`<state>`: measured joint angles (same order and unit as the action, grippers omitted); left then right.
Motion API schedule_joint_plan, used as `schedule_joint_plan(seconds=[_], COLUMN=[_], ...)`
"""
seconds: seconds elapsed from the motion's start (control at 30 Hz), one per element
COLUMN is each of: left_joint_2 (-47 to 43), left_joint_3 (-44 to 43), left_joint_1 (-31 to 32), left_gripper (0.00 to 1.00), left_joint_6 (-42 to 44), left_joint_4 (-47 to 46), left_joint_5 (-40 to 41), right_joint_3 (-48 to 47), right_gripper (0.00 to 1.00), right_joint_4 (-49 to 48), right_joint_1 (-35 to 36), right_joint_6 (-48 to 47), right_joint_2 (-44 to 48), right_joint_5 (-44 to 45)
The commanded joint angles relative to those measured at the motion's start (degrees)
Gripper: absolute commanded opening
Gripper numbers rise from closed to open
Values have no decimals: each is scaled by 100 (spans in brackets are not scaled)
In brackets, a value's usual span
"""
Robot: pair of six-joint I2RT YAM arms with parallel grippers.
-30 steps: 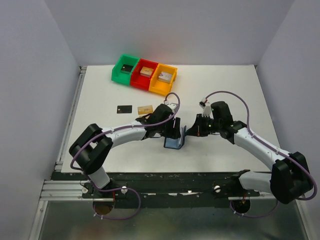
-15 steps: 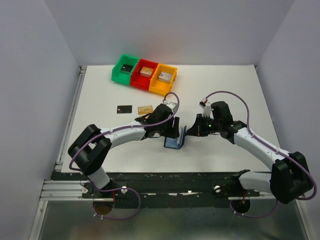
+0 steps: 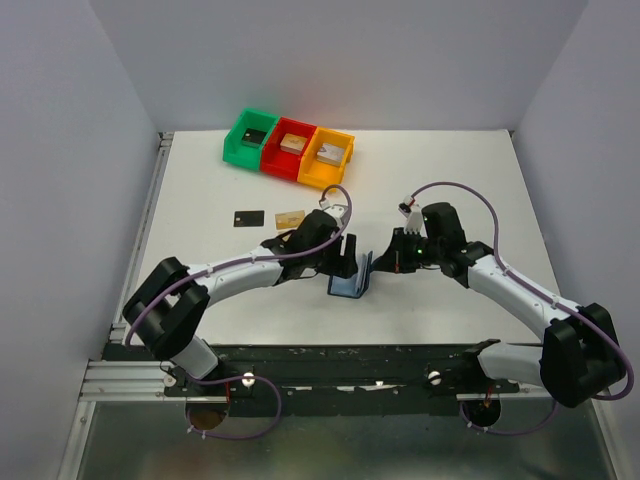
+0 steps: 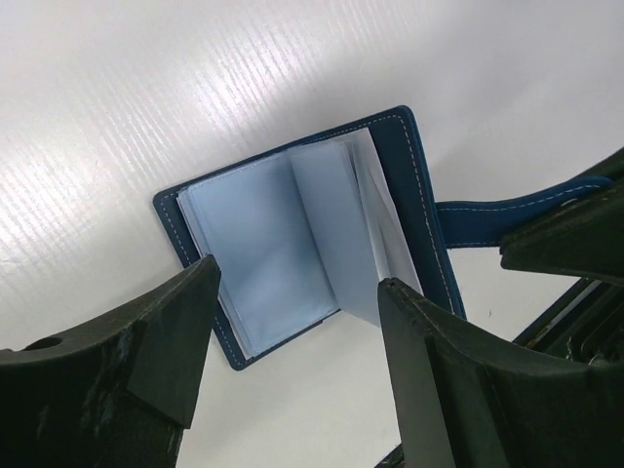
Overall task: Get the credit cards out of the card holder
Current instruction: Remove the credit card from the card holder.
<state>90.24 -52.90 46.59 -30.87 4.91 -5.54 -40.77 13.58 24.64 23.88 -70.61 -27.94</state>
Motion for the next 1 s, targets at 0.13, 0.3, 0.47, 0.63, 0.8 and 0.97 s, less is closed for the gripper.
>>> schedule_joint_plan(seconds=[0.13, 0.3, 0.47, 0.63, 0.8, 0.97], left_joint_2=[-525, -139, 152, 328, 275, 337], left_joint_3=[421, 132, -97, -282, -229, -264], left_joint_1=[-123, -150, -106, -18, 34, 43], left_gripper=[78, 73, 73, 73, 73, 73], left_joint_6=[-252, -227, -139, -24, -7, 20], left_joint_4=[-420, -122, -148, -130, -245, -218], left_joint_5=[326, 98, -333, -571, -641, -685], right_joint_3=[-106, -97, -97, -97, -97, -97], right_gripper=[0, 0, 0, 0, 0, 0], right_joint_4=[101, 92, 83, 74, 74, 57], right_joint_1=[-3, -3, -3, -3, -3, -12], right_joint_6=[-103, -103, -103, -112, -103, -94], right_joint_2=[21, 12, 3, -23, -41, -67], right_joint_5=[17, -9, -27, -27, -36, -45])
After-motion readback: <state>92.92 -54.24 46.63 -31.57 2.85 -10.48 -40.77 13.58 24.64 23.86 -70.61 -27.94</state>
